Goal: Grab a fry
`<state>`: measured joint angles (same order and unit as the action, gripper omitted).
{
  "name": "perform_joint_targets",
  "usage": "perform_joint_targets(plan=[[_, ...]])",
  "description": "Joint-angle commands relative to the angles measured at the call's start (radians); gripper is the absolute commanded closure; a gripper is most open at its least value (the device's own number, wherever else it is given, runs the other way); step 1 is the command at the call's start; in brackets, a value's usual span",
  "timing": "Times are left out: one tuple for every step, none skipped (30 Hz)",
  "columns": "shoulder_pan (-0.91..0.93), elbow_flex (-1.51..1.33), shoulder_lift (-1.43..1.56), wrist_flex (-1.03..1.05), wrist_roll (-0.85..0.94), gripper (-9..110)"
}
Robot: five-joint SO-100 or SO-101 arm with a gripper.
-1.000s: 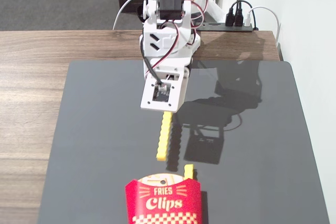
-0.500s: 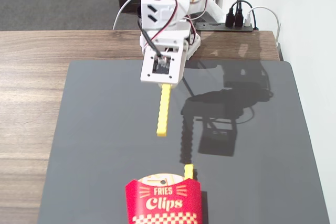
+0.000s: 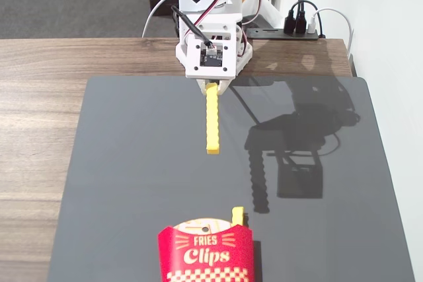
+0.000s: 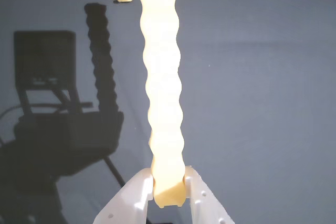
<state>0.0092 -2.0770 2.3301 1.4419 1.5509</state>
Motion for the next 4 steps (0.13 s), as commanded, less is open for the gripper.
perform_joint_targets(plan=[[0.000,0.051,-0.005,0.000,0.005,101],[0.000,0.051,-0.008,-0.003,0.006,101],[0.002,0.051,-0.014,-0.006,0.006,101],[0.002,0.051,-0.020,-0.011,0.008,101]])
